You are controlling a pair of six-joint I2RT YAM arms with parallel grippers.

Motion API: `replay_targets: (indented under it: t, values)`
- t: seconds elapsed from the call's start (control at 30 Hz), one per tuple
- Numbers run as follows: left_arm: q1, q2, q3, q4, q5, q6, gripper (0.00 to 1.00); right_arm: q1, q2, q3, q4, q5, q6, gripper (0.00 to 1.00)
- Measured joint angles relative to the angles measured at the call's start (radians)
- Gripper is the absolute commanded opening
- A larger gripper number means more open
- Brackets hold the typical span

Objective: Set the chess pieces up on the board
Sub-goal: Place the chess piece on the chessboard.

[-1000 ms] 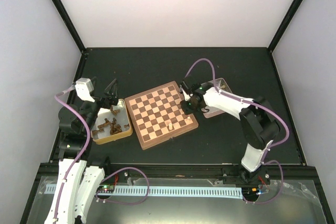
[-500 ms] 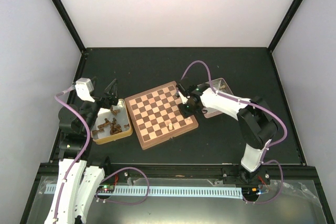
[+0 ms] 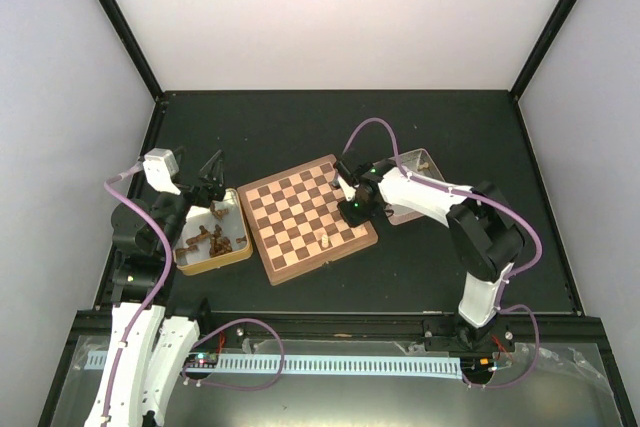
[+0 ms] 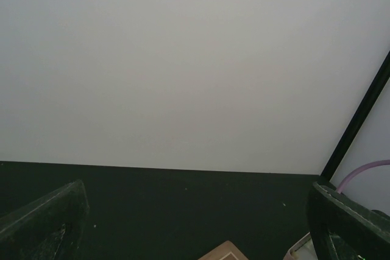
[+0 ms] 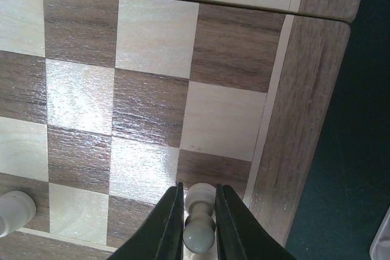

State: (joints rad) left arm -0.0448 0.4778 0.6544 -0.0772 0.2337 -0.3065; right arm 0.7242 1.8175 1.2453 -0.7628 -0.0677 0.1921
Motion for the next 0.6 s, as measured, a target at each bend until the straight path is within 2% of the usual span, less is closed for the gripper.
replay_targets:
  t: [0.6]
  values:
    - [0.0,0.0,0.0,0.0,0.0,0.0,0.99,0.0,0.0,0.013,0.01,0.013,0.041,0.25]
